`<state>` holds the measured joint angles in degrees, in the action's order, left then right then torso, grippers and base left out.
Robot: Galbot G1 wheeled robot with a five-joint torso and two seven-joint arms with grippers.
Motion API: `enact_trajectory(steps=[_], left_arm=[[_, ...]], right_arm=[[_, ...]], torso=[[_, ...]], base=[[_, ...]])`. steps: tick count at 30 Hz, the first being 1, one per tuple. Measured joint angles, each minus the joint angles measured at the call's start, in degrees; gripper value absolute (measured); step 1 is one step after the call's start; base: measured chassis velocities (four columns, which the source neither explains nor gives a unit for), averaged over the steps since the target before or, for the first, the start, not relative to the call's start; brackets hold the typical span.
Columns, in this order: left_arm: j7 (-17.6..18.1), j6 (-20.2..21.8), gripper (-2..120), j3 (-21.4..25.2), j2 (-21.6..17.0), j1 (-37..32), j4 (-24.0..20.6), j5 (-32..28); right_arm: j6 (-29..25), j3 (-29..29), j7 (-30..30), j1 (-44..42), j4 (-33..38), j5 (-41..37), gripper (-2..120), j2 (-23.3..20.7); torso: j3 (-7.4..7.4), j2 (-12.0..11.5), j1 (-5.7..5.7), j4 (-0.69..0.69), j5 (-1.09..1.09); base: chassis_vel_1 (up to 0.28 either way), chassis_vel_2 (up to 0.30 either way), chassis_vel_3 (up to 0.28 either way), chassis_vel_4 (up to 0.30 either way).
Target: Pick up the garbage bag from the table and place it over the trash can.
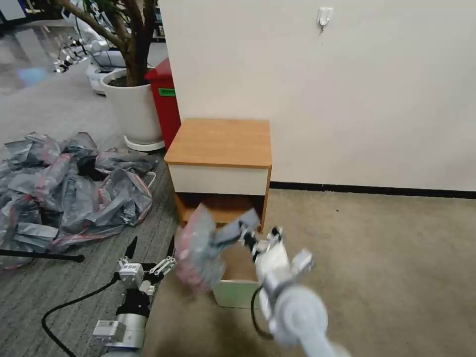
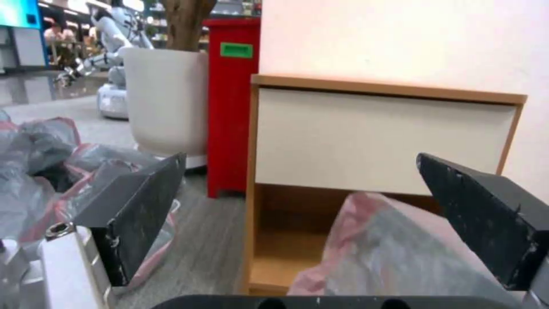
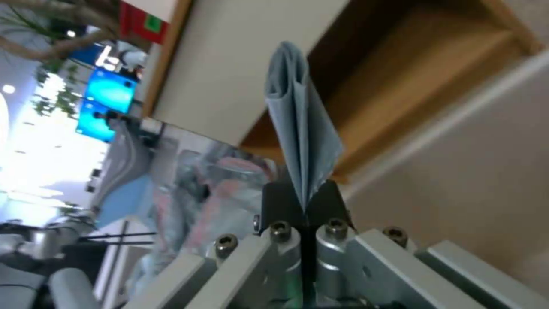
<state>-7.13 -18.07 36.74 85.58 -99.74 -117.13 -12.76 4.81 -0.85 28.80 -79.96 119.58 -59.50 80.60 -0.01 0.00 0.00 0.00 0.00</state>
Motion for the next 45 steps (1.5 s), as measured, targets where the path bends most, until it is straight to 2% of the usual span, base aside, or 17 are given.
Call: enact_trajectory(steps=[9,18,23,26,28,29,32,33,36,38,40,41,43,45], left_arm=[[0.0,-0.6,100,-0.6,0.3,0.6,0.9,0.1],[0.0,-0.6,100,-0.5,-0.1,1.5,1.1,0.0],[0.0,-0.6,100,-0.6,0.1,1.6,1.2,0.0],[0.0,-0.6,100,-0.8,0.3,1.6,1.3,0.0],[0.0,-0.6,100,-1.0,0.4,1.6,1.5,0.1],[0.0,-0.6,100,-1.0,0.4,1.6,1.5,0.1],[0.0,-0.6,100,-1.2,0.4,1.7,1.5,0.2],[0.0,-0.6,100,-1.2,0.4,1.7,1.5,0.2],[-0.2,-0.6,100,-1.4,0.3,1.7,1.4,0.6],[-0.2,-0.6,100,-1.4,0.2,1.8,1.3,0.7],[-0.3,-0.7,100,-1.5,0.1,1.9,1.3,1.0],[-0.3,-0.7,100,-1.5,0.1,1.9,1.3,1.0],[-0.3,-0.7,100,-1.8,0.1,1.9,1.3,1.2],[-0.4,-0.7,100,-1.9,0.0,1.9,1.3,1.3]], right_arm=[[-1.0,-0.2,0.6,-0.6,-2.4,4.7,0,-1.0],[-0.6,-1.4,0.8,-1.0,-3.2,10.5,0,-4.9],[-0.3,-1.9,0.8,-1.0,-3.7,12.7,0,-5.6],[-0.1,-1.9,0.9,-1.1,-3.9,13.7,7,-6.0],[0.3,-1.9,1.1,-1.4,-3.8,14.4,17,-6.5],[0.3,-1.9,1.1,-1.4,-3.8,14.4,17,-6.5],[0.7,-1.7,1.6,-1.8,-3.3,16.1,33,-7.2],[0.7,-1.7,1.6,-1.8,-3.3,16.1,33,-7.2],[1.3,-1.2,2.0,-2.3,-2.3,17.4,48,-7.9],[1.4,-1.1,2.1,-2.4,-2.2,17.7,50,-8.1],[1.5,-0.6,2.3,-2.7,-1.6,18.6,62,-8.7],[1.5,-0.6,2.3,-2.7,-1.6,18.6,62,-8.7],[1.6,0.0,2.3,-3.0,-0.9,19.0,72,-9.3],[1.6,0.2,2.4,-3.1,-0.7,19.1,75,-9.4]], torso=[[0.00,0.0,0.00,0.00,0.00],[0.01,0.0,0.00,0.00,0.00],[0.01,0.0,0.00,0.01,0.01],[0.01,0.0,0.00,0.00,0.00],[0.01,0.0,0.00,0.00,0.01],[0.01,0.0,0.00,0.00,0.01],[0.01,0.0,0.00,0.00,0.01],[0.01,0.0,0.00,0.00,0.01],[0.01,0.0,0.00,0.00,0.00],[0.01,0.0,0.00,0.00,0.01],[0.01,0.0,0.00,0.00,0.01],[0.01,0.0,0.00,0.00,0.01],[0.01,0.0,0.00,0.00,0.01],[0.01,0.0,0.00,0.00,0.00]], base=[[0.000,0.000,0.000,0.000],[0.000,0.000,0.000,0.000],[0.000,0.000,0.000,0.000],[0.000,0.000,0.000,0.000],[0.000,0.000,0.000,0.000],[0.000,0.000,0.000,0.000],[0.000,0.000,0.000,0.000],[0.000,0.000,0.000,0.000],[0.000,0.000,0.000,0.000],[0.000,0.000,0.000,0.000],[0.000,0.000,0.000,0.000],[0.000,0.000,0.000,0.000],[0.000,0.000,0.000,0.000],[0.000,0.000,0.000,0.000]])
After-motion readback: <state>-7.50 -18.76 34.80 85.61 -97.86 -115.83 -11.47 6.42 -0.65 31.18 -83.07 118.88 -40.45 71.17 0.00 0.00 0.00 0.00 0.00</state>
